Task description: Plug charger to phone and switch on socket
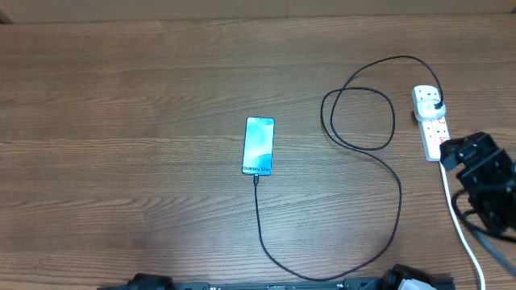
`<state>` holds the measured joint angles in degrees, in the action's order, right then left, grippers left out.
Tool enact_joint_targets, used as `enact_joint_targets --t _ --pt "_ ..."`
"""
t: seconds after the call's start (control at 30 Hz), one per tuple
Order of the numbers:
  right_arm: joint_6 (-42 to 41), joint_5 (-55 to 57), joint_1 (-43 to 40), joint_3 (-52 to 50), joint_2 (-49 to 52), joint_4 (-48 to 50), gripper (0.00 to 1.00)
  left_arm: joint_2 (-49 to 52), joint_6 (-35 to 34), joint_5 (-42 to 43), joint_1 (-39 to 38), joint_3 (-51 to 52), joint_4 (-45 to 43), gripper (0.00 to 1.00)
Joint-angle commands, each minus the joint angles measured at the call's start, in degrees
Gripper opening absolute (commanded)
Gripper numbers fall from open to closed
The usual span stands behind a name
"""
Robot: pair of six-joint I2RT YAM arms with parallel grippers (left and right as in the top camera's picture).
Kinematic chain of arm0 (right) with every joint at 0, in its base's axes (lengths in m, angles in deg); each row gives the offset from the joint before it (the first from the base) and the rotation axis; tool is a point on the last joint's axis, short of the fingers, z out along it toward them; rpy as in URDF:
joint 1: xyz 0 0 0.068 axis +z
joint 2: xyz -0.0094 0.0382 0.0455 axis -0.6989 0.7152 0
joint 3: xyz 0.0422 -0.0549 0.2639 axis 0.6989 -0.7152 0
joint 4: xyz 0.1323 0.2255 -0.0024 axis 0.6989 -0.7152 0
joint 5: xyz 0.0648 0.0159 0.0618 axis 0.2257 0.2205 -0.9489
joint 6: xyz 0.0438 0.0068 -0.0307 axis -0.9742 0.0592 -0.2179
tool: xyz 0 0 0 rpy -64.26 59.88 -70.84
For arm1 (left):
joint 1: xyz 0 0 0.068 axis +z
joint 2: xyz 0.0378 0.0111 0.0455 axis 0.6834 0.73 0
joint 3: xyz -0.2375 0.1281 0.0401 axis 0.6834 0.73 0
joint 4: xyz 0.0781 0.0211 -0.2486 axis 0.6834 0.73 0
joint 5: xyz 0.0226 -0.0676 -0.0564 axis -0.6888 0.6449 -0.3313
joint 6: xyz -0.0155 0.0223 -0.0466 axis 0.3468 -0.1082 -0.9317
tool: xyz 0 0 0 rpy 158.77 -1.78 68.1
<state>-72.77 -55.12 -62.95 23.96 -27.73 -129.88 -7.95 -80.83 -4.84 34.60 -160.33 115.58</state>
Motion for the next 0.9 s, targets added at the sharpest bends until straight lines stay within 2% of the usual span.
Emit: enact_joint_targets --t 0.0,0.53,0.67,0.87 --pt "0.24 -0.33 0.33 0.46 -1.97 0.15 1.00 -0.52 -0.59 0.63 0.35 -0.09 0.04 1.00" --pt "1.31 2.38 0.39 0.35 -1.81 0.68 1.00 -0.52 -0.59 0.63 0.35 -0.09 0.04 0.99" --pt "9.64 -2.40 1.77 -2.62 -3.02 9.29 1.00 -0.52 -0.59 0.63 0.35 -0.09 0.04 1.00" --pt "10.78 -2.45 8.68 -15.10 -11.93 25.53 1.00 -0.52 -0.59 0.63 0.35 -0.09 0.04 1.00"
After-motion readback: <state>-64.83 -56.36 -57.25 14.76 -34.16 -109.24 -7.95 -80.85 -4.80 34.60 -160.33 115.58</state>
